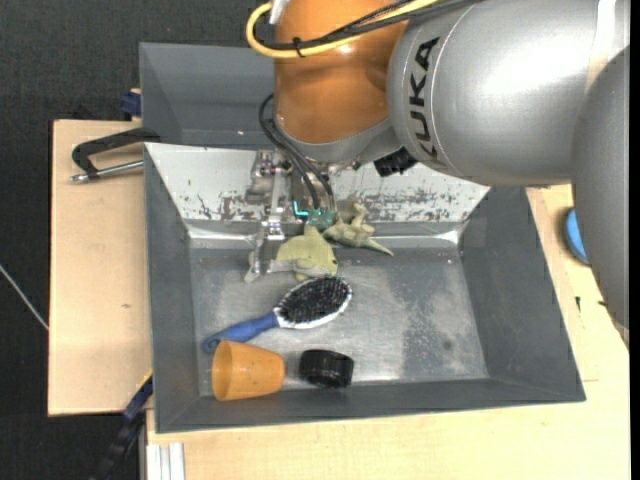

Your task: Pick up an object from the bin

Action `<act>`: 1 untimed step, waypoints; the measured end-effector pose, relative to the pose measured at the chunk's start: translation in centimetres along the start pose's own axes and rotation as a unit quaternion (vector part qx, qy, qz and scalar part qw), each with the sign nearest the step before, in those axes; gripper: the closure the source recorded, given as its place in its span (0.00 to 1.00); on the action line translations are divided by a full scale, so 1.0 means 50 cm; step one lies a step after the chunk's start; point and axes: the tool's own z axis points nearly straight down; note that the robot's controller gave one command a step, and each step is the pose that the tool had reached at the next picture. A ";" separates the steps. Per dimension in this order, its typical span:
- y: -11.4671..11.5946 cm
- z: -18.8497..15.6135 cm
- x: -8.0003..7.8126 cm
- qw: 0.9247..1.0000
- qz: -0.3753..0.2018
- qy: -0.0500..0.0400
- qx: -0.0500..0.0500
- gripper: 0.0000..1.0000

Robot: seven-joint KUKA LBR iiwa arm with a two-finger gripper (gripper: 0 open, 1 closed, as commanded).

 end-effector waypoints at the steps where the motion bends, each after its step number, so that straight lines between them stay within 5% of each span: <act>1: -0.043 0.335 0.051 0.998 -0.059 0.000 0.001 0.00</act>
Offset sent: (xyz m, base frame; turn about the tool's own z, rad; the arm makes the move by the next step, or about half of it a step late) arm -0.0277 -0.0226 -0.1710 -0.1167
